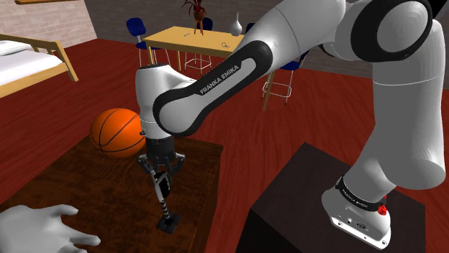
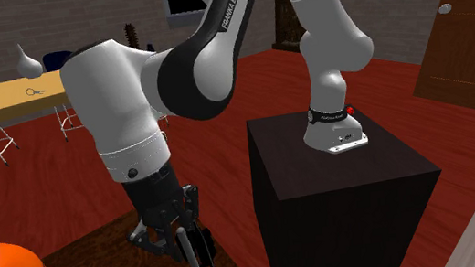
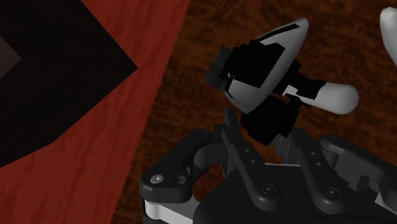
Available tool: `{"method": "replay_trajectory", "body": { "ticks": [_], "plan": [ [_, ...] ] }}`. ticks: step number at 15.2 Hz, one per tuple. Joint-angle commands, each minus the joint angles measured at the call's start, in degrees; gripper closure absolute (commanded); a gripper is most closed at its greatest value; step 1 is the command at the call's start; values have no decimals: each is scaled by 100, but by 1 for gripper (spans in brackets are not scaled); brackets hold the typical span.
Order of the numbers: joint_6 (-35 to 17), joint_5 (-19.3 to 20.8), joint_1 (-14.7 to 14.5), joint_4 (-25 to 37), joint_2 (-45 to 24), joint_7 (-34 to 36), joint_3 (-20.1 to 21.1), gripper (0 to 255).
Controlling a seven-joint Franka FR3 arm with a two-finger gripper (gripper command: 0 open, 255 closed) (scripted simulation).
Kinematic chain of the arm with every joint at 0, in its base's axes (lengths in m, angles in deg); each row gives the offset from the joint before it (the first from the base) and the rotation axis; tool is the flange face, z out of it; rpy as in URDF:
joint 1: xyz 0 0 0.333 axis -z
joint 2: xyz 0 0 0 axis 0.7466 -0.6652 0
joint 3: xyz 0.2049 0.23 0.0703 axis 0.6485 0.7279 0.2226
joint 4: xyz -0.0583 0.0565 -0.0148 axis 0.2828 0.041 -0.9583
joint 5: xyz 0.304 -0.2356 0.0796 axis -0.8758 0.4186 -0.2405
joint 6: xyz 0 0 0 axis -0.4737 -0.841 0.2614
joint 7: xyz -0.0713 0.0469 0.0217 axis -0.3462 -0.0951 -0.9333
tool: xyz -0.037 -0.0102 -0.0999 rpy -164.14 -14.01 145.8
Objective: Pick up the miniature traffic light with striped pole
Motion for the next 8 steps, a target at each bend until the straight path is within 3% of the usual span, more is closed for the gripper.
{"method": "replay_trajectory", "body": {
  "ticks": [1,8],
  "plan": [
    [0,0,0,1,1,0,0,255],
    [236,-66,39,71,179,6,50,255]
  ]
}}
